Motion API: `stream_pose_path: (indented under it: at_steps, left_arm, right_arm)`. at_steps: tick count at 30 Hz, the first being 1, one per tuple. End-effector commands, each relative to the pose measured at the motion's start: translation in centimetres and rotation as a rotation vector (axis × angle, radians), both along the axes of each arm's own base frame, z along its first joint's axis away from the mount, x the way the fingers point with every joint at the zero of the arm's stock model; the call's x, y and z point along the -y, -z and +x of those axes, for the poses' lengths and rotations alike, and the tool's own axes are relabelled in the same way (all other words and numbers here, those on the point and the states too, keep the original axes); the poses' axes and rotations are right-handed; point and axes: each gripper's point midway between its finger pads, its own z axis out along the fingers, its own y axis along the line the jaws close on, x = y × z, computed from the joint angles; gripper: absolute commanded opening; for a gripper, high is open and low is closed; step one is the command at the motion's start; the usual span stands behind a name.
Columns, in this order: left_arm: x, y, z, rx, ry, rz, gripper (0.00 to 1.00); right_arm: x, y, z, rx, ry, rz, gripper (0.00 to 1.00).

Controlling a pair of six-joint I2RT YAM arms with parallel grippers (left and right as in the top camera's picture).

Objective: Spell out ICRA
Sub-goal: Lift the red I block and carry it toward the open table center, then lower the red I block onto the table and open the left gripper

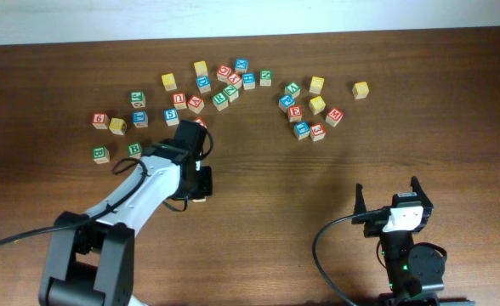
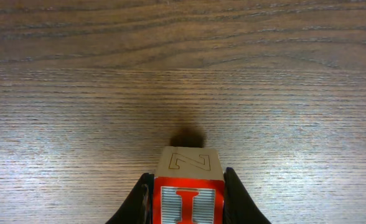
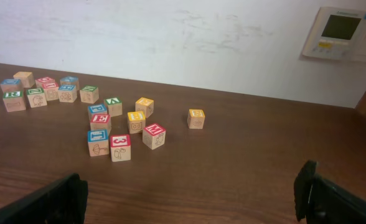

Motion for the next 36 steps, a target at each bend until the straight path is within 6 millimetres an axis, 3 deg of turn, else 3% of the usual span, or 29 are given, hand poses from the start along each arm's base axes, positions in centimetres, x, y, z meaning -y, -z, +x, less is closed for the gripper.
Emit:
stream_pose_path:
  at_steps: [1, 22, 27, 31, 36]
  left_arm:
    - [-0.59, -0.06, 0.1, 0.02, -0.01, 0.041, 0.14]
    - [-0.5, -0.05, 0.04, 0.017, -0.013, 0.037, 0.25]
    - [-0.51, -0.05, 0.04, 0.017, -0.012, 0.037, 0.48]
    - [-0.51, -0.06, 0.06, 0.018, -0.012, 0.037, 0.58]
    - [-0.5, -0.06, 0.06, 0.018, -0.012, 0.037, 0.53]
  right_arm:
    - [0.12, 0.37, -0.01, -0.01, 0.005, 0.004, 0.98]
    - [0.13, 0.37, -0.01, -0.01, 0.005, 0.004, 0.98]
    - [0.12, 0.37, -0.01, -0.01, 0.005, 0.004, 0.99]
    - [0.12, 0.37, -0.01, -0.01, 0.005, 0.004, 0.98]
    - [0.13, 0.37, -0.01, -0.01, 0.005, 0.004, 0.98]
